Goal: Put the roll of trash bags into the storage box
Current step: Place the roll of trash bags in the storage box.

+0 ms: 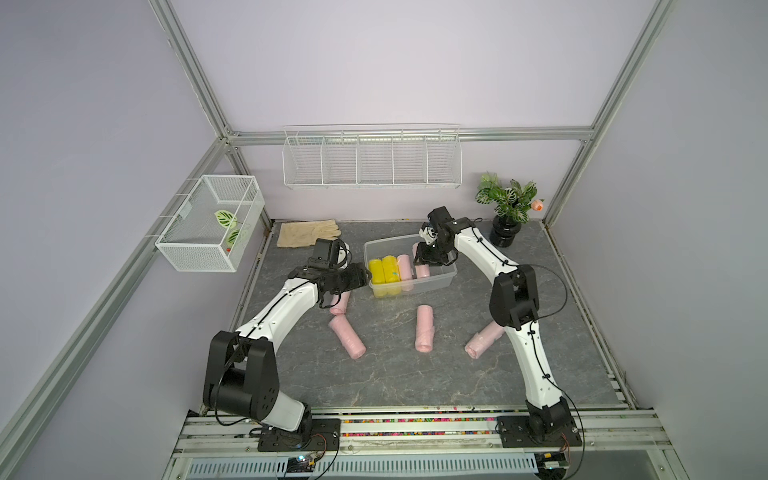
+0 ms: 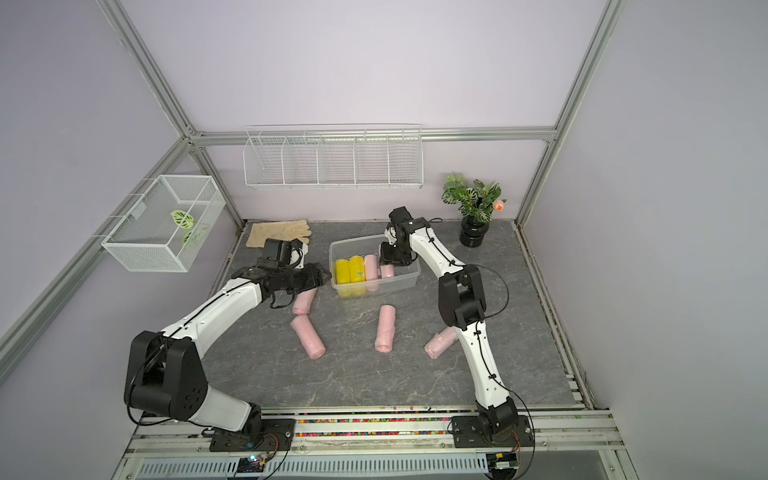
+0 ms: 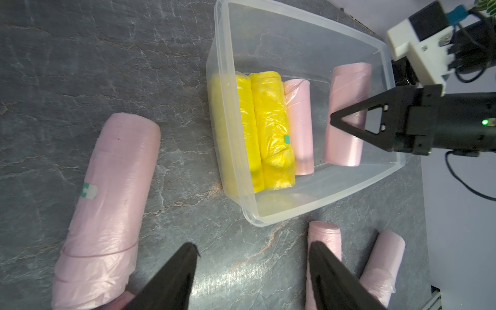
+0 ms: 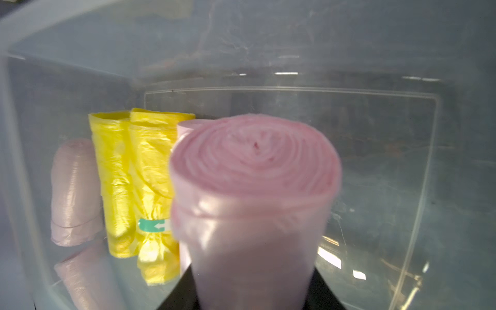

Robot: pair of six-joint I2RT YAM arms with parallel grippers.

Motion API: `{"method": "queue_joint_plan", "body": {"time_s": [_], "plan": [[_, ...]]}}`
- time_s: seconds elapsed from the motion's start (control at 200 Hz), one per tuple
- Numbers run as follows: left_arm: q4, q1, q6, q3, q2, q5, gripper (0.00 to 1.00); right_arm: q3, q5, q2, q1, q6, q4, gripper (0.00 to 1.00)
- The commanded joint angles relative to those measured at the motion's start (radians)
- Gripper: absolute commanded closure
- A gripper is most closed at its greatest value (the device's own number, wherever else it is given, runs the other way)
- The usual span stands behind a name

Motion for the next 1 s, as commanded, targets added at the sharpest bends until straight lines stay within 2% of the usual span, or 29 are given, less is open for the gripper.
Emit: {"method": "queue_joint_plan", "body": {"time_s": [0.0, 0.675, 0.995], "plan": [[-0.009, 0.005, 0.0, -0.006, -0.023, -0.005, 0.29, 0.028, -0.034, 0.028, 0.007, 0.015, -0.014, 0.58], [-0.012, 0.005, 0.0, -0.004, -0.025, -0.003, 0.29, 0.05, -0.099, 0.077, 0.021, 0.013, -0.062, 0.56], [-0.012, 0.005, 0.001, -0.006, -0.029, -0.004, 0.3, 0.05, -0.102, 0.077, 0.022, 0.012, -0.075, 0.47]]}}
